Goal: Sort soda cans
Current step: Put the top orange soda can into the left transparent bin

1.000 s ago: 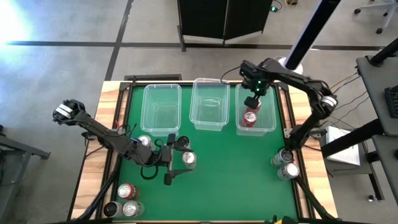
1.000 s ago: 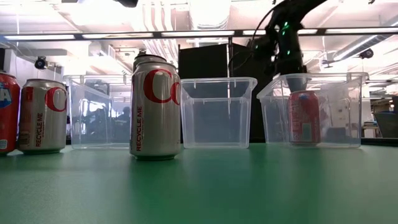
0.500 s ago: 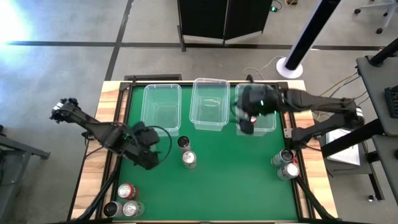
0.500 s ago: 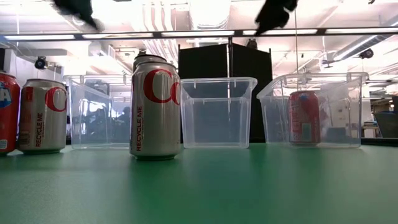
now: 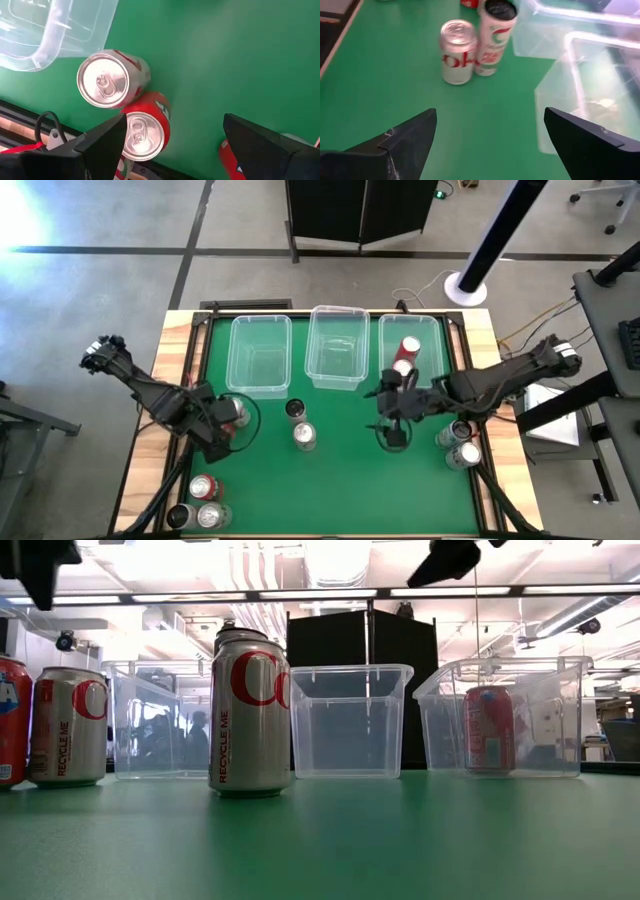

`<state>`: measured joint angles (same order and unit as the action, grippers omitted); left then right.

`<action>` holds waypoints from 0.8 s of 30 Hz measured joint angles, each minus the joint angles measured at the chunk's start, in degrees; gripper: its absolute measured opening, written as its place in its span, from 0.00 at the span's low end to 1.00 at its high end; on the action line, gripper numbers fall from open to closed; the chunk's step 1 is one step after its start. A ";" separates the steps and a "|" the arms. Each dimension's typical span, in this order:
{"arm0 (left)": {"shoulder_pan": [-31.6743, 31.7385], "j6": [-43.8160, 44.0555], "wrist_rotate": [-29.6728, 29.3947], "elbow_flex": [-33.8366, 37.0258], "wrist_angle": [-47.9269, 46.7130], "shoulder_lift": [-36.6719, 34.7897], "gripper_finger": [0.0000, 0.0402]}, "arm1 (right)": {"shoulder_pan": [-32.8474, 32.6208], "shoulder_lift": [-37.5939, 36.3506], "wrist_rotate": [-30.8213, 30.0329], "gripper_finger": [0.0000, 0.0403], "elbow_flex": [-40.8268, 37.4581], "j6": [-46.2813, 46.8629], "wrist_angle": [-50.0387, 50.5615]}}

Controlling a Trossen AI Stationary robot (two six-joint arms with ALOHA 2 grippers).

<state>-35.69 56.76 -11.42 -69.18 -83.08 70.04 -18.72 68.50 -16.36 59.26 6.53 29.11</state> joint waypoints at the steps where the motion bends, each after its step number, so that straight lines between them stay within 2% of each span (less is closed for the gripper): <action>1: -0.38 -0.10 -0.22 0.57 -0.13 -0.36 0.78 | -0.83 0.13 -0.08 0.90 -0.58 1.16 -0.34; 10: -0.52 -1.58 0.00 10.56 1.11 -7.13 0.79 | -2.99 2.65 -1.90 0.90 -3.17 6.53 -1.47; 17: -0.49 -1.36 0.31 18.12 7.03 -12.82 0.85 | -3.02 5.57 -1.85 0.90 0.24 6.80 -1.64; 24: -0.42 -0.81 2.28 23.30 10.12 -14.17 0.87 | -3.02 8.31 -1.77 0.90 3.84 6.43 -1.54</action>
<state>-36.11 55.95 -9.14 -45.88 -72.96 55.86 -21.74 76.81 -18.13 63.10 12.97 27.57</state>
